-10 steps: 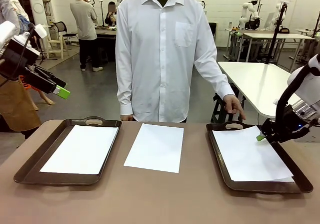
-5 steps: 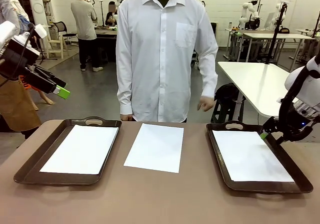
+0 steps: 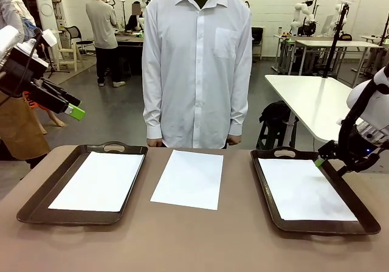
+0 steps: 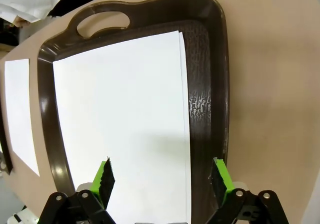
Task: Sort the A4 documents.
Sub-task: Place the A4 Paper in the designated Handle tray, then receive the A4 Paper.
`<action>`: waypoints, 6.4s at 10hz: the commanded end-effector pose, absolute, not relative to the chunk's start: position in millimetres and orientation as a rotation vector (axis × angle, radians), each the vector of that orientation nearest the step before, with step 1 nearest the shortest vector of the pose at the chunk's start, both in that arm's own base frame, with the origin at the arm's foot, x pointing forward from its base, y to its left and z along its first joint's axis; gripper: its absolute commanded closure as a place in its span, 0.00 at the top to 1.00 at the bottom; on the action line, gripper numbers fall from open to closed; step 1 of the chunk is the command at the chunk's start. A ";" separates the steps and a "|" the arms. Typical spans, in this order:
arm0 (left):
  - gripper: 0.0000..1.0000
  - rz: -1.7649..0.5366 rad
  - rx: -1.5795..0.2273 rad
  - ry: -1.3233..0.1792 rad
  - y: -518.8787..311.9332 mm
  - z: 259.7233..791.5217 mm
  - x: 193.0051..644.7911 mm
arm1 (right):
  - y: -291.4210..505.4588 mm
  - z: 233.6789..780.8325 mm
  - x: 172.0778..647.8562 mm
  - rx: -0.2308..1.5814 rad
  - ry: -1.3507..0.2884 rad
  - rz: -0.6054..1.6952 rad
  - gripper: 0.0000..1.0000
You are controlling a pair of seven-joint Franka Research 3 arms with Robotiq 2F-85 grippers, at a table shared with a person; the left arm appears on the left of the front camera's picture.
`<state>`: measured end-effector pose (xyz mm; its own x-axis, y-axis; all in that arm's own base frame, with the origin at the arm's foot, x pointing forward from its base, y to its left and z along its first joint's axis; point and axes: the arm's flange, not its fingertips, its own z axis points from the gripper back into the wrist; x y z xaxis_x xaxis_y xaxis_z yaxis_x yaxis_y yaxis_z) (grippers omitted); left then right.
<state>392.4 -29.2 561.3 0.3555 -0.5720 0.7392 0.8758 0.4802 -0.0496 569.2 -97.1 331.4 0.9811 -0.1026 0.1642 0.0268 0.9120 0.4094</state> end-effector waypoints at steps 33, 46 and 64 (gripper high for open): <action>1.00 -0.988 -0.502 -0.733 -28.1 560.6 393.4 | -98.4 522.4 422.8 0.618 -0.734 0.983 1.00; 1.00 -0.988 -0.502 -0.733 -28.1 560.6 393.4 | -95.4 526.6 430.0 0.611 -0.711 0.980 1.00; 1.00 -0.988 -0.502 -0.733 -28.1 560.6 393.4 | -95.4 526.6 430.0 0.611 -0.711 0.980 1.00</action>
<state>392.6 -29.3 561.1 0.3558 -0.5723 0.7388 0.8758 0.4801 -0.0498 430.6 -96.4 526.8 0.3737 0.5205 0.7678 -0.8902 0.4338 0.1392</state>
